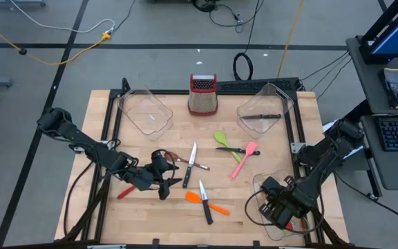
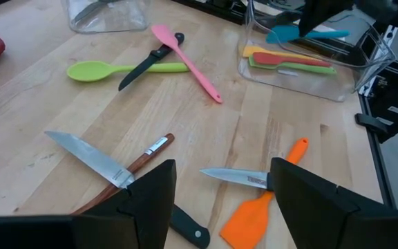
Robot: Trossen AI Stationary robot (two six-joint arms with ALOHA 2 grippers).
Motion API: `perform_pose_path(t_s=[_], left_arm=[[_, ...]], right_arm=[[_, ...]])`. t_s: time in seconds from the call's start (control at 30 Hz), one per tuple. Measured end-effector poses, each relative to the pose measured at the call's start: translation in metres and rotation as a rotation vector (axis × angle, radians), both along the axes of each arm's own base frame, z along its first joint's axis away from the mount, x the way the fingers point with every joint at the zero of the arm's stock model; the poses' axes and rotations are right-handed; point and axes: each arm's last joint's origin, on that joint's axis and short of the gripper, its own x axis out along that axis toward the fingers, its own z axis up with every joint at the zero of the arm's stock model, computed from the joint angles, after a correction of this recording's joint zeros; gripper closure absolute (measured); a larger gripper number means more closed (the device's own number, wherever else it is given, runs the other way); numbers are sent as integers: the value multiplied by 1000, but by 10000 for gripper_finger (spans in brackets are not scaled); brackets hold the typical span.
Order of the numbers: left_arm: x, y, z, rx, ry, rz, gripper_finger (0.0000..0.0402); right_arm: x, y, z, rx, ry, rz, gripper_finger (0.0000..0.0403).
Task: Pick & Place Kitchen Items
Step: Put the blue spatula into the bottom transparent bin
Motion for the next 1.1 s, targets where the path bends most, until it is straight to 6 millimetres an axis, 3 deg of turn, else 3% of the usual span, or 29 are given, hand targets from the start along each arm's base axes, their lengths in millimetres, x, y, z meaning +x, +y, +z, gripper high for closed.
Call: perform_pose_path(t_s=[0.4, 0.67, 1.1], left_arm=[[0, 0, 0, -27, -3, 12, 160], [0, 0, 0, -40, -5, 20, 160], [0, 0, 0, -54, -7, 28, 160]], right_arm=[[-7, -6, -43, 57, 31, 16, 403], [-7, -6, -60, 112, -12, 0, 400], [-8, -6, -60, 129, 0, 1, 308]])
